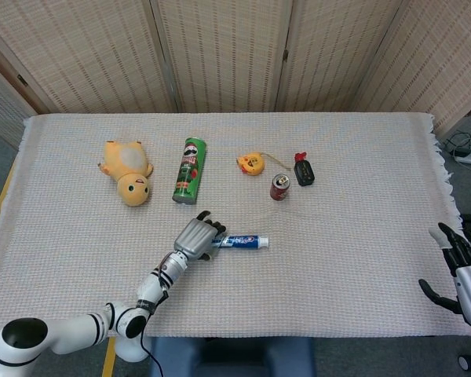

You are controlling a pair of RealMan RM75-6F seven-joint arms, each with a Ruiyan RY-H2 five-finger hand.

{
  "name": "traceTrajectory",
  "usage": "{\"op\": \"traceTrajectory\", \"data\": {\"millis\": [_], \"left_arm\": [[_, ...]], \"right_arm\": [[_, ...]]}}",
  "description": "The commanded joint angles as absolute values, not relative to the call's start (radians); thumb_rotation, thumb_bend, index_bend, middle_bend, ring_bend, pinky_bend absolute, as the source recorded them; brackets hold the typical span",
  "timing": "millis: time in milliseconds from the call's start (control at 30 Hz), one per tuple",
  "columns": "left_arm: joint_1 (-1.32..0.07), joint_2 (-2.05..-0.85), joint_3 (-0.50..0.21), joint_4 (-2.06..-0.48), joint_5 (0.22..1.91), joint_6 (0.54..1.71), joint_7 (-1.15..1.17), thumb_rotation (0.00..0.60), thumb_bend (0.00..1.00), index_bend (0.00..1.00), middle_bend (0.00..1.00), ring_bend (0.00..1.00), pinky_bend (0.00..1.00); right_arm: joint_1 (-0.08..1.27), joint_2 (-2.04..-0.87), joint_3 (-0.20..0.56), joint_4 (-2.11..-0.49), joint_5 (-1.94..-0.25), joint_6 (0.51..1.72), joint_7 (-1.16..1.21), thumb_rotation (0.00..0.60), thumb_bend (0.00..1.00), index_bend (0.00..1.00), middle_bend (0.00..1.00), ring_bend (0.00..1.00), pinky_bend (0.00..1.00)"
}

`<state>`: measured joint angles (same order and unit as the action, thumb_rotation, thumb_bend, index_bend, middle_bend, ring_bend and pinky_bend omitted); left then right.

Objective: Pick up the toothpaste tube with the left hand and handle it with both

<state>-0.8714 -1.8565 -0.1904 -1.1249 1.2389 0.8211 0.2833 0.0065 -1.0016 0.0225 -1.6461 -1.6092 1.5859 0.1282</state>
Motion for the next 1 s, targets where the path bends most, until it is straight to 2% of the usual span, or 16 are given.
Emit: {"op": "traceTrajectory", "data": {"millis": [33,300,700,800,867,1000], "left_arm": [[-0.868,-1.866,-0.179,-1.097,1.262,0.832,0.247,0.600,0.56,0.49,0.47,0.47,0.21],[-0.837,-1.829,-0.133,-1.080,1.351,0.902,0.159,0.600,0.57,0.55,0.53,0.51,0.21],[-0.744,-1.623,-0.018,-1.117,1.502,1.039,0.060,0.600,0.57,0.54,0.53,0.47,0.20],[-0.730,-1.584,0.004,-1.130,1.506,1.027,0.063,0.600,0.55,0.44,0.47,0.41,0.18],[-0.726,-1.563,0.009,-1.151,1.492,1.001,0.080,0.600,0.52,0.33,0.38,0.34,0.16],[-0.727,-1.548,-0.003,-1.194,1.465,0.977,0.115,0.600,0.49,0.23,0.31,0.28,0.14]], "right_arm": [[0.006,-1.000,0.023,-1.648,-1.609,1.586,0.126,0.599,0.33,0.00,0.08,0.11,0.00],[0.004,-0.999,0.023,-1.651,-1.607,1.588,0.126,0.600,0.33,0.00,0.08,0.11,0.00],[0.011,-1.001,0.024,-1.665,-1.614,1.580,0.106,0.600,0.33,0.00,0.08,0.11,0.00],[0.010,-1.004,0.024,-1.666,-1.615,1.580,0.104,0.600,0.33,0.00,0.08,0.12,0.00],[0.011,-1.006,0.023,-1.665,-1.616,1.579,0.104,0.600,0.33,0.00,0.08,0.12,0.00],[0.010,-1.006,0.022,-1.663,-1.620,1.582,0.106,0.600,0.33,0.00,0.08,0.11,0.00]]}}
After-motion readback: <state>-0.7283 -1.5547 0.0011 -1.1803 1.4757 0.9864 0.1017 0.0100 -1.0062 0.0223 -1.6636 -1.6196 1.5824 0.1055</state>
